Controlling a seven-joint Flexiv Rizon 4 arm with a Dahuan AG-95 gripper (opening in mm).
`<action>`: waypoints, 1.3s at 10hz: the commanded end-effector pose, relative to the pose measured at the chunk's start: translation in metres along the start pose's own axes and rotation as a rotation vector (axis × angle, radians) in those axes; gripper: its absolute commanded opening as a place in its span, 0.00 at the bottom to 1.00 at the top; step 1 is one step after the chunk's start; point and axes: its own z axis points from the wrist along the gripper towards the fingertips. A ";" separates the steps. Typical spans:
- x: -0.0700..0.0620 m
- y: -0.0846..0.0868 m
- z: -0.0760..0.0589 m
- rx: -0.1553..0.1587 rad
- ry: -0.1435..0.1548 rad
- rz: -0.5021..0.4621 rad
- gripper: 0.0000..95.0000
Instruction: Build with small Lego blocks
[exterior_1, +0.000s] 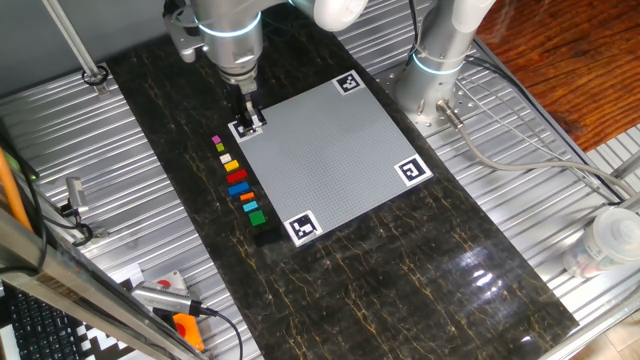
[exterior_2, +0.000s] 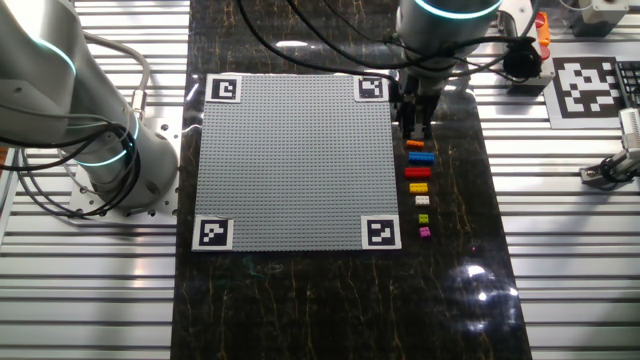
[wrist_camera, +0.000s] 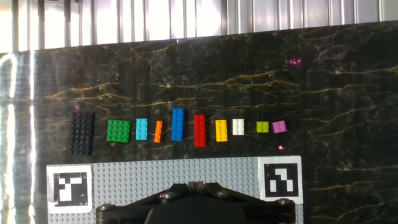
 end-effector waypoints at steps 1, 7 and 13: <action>0.014 -0.001 0.006 -0.001 -0.001 -0.065 0.00; 0.015 -0.002 0.008 0.007 0.027 -0.276 0.00; 0.015 -0.003 0.009 0.004 0.036 -0.391 0.00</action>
